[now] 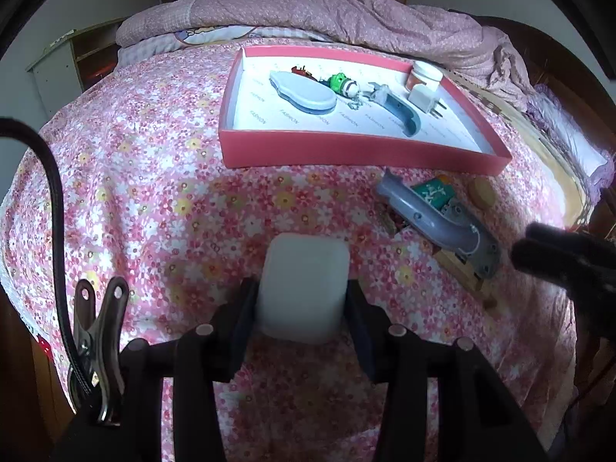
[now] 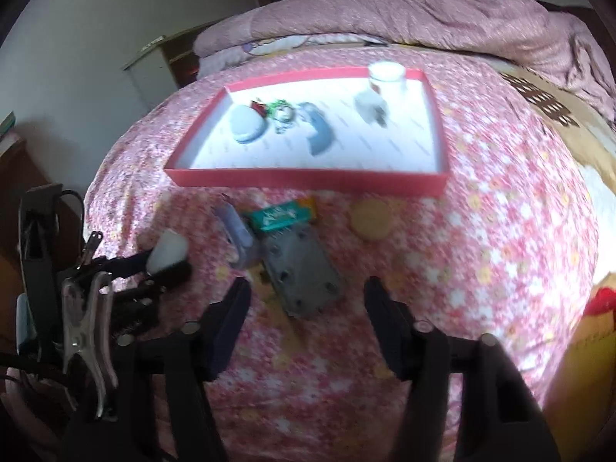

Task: Organize rigid objects
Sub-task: 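Grasp the grey comb-like piece with the right gripper while the left gripper holds the block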

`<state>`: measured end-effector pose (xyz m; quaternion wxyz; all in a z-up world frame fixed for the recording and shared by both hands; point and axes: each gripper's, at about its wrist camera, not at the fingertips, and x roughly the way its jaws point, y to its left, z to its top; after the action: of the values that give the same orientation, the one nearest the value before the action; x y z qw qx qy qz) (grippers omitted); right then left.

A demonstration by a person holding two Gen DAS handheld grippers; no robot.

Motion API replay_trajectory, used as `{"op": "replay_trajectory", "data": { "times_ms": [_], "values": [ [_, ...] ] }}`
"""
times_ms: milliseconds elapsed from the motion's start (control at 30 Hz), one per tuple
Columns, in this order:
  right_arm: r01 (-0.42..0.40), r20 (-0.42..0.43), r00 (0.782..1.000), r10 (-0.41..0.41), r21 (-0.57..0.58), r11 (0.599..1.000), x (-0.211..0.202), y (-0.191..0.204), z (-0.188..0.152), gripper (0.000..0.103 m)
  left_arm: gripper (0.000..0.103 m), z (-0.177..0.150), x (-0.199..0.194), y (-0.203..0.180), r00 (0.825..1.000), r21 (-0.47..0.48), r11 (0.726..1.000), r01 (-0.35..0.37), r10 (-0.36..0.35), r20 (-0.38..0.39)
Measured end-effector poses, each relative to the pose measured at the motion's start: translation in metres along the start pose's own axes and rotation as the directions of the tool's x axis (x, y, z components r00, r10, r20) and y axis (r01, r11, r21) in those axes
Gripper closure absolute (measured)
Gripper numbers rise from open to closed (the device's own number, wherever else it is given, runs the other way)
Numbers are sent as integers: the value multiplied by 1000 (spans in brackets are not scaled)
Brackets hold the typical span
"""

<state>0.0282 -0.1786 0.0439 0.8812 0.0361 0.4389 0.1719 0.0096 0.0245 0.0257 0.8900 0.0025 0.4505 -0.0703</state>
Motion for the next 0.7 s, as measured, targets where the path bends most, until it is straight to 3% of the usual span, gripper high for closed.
{"op": "replay_trajectory", "data": {
  "times_ms": [200,467,567,700],
  "values": [
    [-33,-32,999,31,-44,999,18,21,18,62,55,0,0,0,1000,-16,1000,18,-18,3],
    [-8,-63,998,-2,-164,986,45,48,25,64,55,-1,1,-1,1000,-12,1000,19,-19,8],
    [26,-76,996,-39,-165,986,56,46,24,83,55,-1,1,-1,1000,-10,1000,20,-20,9],
    [3,-67,998,-12,-130,991,56,39,21,86,55,-3,1,-3,1000,8,1000,13,-13,18]
  ]
}}
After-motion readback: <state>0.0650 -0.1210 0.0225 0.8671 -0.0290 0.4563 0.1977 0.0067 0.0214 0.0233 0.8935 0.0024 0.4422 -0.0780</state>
